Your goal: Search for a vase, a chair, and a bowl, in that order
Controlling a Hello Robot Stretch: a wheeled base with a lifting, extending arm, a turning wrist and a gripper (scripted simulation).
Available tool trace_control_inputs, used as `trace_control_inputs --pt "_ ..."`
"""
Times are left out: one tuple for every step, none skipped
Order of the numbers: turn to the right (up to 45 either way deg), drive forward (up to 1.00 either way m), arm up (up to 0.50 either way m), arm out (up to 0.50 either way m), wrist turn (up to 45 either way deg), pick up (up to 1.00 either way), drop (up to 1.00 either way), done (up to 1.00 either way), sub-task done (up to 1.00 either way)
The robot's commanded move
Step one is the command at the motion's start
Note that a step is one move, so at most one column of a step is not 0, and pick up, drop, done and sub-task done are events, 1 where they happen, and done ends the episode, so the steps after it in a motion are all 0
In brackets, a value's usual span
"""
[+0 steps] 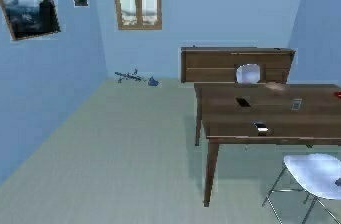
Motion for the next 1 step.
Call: trace_control_inputs --pt "0.0 1.0 0.0 0.0 0.0 0.0 0.0 0.0 0.0"
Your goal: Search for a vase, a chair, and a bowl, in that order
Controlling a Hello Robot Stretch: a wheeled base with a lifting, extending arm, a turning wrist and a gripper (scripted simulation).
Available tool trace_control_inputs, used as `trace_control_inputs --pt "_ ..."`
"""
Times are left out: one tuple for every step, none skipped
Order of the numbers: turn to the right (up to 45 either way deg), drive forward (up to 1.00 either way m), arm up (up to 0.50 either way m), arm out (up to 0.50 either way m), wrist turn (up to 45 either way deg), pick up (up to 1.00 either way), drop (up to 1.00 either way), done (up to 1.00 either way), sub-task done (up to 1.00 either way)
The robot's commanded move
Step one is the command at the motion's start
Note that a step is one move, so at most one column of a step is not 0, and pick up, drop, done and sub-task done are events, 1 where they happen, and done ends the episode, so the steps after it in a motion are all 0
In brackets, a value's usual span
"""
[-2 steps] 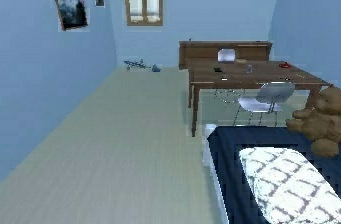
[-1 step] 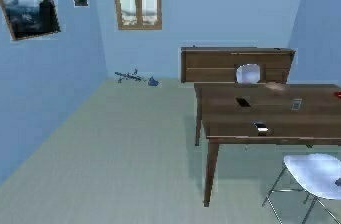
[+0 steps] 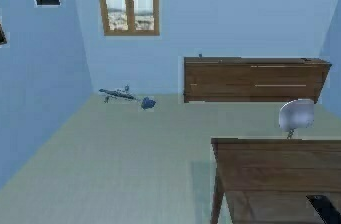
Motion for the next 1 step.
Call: trace_control_inputs --pt "0.0 1.0 0.0 0.0 0.0 0.0 0.0 0.0 0.0"
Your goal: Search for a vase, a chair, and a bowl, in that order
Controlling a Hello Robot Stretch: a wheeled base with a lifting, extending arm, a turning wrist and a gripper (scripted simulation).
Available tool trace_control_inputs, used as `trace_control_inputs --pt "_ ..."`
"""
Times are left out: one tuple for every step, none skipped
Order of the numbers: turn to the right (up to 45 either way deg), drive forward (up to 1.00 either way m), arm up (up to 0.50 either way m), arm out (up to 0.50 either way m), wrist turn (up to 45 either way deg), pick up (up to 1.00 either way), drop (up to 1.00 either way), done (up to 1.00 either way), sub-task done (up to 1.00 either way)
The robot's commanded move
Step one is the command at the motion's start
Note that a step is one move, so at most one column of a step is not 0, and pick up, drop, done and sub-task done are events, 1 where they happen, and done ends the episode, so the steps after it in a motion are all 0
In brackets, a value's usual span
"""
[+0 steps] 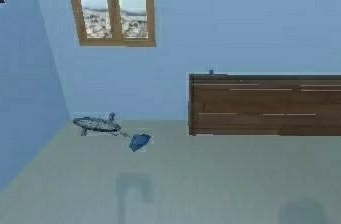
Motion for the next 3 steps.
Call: trace_control_inputs --pt "-12.0 0.0 0.0 0.0 0.0 0.0 0.0 0.0 0.0" --pt "0.0 0.15 0.0 0.0 0.0 0.0 0.0 0.0 0.0" --pt "-45.0 0.0 0.0 0.0 0.0 0.0 0.0 0.0 0.0"
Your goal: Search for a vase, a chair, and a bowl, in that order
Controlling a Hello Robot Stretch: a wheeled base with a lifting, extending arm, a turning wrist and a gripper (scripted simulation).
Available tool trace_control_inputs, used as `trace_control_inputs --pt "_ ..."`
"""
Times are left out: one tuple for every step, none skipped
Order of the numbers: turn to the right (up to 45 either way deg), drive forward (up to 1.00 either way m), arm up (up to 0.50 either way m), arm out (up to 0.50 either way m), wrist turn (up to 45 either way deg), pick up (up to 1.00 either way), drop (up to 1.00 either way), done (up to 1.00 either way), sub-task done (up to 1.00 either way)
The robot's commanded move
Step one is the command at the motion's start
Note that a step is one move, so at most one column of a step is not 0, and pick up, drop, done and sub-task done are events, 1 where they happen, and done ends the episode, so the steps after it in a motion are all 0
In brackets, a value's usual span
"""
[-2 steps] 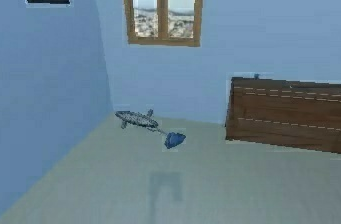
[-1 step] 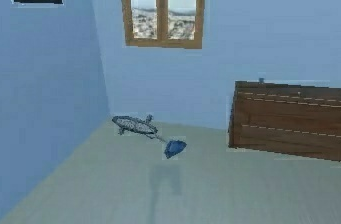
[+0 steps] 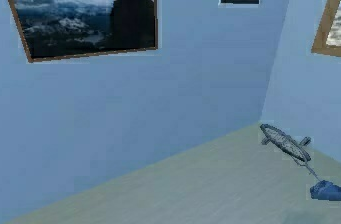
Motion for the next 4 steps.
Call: trace_control_inputs --pt "-9.0 0.0 0.0 0.0 0.0 0.0 0.0 0.0 0.0" --pt "0.0 0.45 0.0 0.0 0.0 0.0 0.0 0.0 0.0" --pt "45.0 0.0 0.0 0.0 0.0 0.0 0.0 0.0 0.0" --pt "45.0 0.0 0.0 0.0 0.0 0.0 0.0 0.0 0.0"
